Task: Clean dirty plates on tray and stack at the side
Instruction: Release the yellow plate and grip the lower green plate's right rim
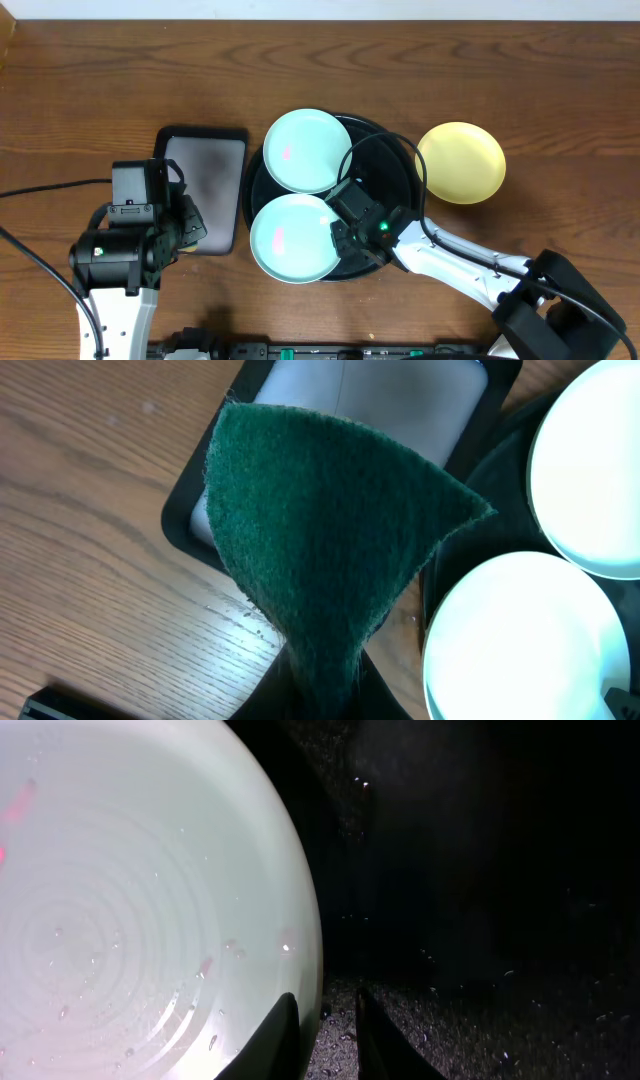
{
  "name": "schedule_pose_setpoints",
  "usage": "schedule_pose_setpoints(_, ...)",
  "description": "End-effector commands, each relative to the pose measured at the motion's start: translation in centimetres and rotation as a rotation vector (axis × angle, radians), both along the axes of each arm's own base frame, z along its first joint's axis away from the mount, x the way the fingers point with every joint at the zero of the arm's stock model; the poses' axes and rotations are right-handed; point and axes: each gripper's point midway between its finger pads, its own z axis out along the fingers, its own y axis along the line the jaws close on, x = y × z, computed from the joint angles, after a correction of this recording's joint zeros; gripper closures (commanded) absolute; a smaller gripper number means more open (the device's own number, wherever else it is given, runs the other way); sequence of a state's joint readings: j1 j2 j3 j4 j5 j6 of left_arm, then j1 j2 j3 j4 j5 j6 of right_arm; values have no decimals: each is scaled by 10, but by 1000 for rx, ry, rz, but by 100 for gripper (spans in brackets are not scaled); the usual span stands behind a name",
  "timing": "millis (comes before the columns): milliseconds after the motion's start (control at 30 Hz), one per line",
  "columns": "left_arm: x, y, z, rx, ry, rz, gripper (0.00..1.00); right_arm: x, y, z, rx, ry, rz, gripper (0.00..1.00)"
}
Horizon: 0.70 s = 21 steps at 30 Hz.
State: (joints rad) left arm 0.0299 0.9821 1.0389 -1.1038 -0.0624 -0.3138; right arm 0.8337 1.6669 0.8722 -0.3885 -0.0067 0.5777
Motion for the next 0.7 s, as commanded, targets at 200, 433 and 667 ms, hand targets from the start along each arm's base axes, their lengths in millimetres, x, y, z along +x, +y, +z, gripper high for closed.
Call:
schedule_pose_setpoints(200,0,1,0,0,5,4,92,-1,-3,-2,7,2,-62,81)
schedule_pose_setpoints(433,0,1,0,0,5,4,92,-4,-4,-10,-5,27,-58,89)
schedule_pose_setpoints(667,0,1,0,0,4,4,92,0,-1,-4,12,9,-48,99)
